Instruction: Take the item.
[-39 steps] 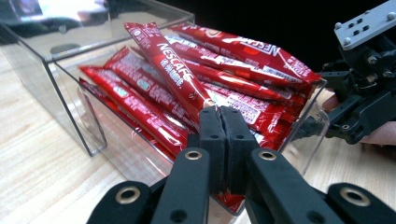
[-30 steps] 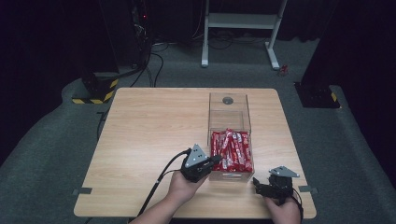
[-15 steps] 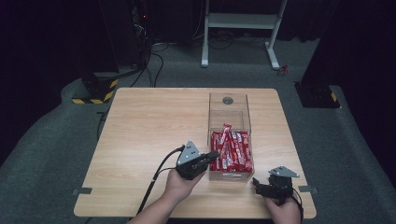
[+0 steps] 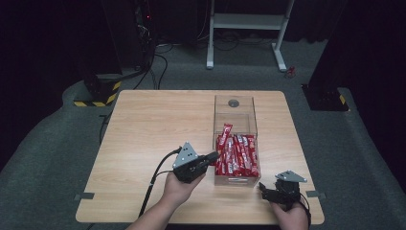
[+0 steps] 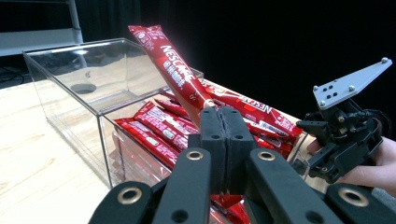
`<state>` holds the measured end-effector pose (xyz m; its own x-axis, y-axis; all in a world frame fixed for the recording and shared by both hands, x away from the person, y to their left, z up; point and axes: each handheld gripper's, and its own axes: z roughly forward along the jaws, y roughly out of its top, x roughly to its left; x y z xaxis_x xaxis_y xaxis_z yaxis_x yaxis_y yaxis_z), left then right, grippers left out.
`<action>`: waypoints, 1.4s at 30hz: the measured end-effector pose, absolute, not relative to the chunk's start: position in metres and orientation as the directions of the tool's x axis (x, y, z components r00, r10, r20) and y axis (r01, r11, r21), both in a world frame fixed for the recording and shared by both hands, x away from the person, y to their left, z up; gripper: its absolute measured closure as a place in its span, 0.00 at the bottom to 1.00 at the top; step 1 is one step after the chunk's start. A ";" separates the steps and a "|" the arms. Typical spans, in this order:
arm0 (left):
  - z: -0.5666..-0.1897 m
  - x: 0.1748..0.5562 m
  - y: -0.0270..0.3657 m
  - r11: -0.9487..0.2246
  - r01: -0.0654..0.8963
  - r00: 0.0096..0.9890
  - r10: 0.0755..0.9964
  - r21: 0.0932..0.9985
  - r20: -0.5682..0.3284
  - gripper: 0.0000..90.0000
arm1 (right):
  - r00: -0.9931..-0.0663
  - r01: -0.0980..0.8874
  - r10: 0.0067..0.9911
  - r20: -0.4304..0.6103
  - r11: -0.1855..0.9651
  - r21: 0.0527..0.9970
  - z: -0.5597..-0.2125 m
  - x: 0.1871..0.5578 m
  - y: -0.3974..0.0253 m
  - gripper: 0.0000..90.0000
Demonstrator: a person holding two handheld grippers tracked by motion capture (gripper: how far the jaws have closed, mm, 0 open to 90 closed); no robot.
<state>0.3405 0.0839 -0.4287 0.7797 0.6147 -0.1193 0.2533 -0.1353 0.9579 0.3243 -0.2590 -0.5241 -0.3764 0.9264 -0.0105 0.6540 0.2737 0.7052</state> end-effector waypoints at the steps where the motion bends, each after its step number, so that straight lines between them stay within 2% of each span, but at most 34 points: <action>1: -0.428 0.340 0.085 -0.134 0.253 0.779 0.615 0.958 -0.119 0.99 | -0.377 0.654 0.926 -0.008 0.273 0.705 -0.524 0.324 -0.259 0.15; 14: -0.419 0.341 0.100 -0.115 0.243 0.776 0.619 0.963 -0.122 0.99 | -0.379 0.653 0.925 -0.010 0.275 0.706 -0.524 0.324 -0.259 0.15; 35: -0.416 0.354 0.152 -0.071 0.254 0.688 0.714 0.965 -0.129 0.99 | -0.388 0.652 0.922 -0.007 0.280 0.705 -0.524 0.324 -0.259 0.15; 42: -0.419 0.361 0.170 -0.089 0.251 0.650 0.753 0.964 -0.100 0.99 | -0.390 0.651 0.921 -0.007 0.281 0.705 -0.524 0.324 -0.259 0.15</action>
<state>0.3609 0.1697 -0.4190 0.6504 0.7529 -0.1000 0.2511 -0.0890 0.9639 0.3242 -0.2586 -0.5240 -0.3896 0.9210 -0.0071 0.6514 0.2810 0.7048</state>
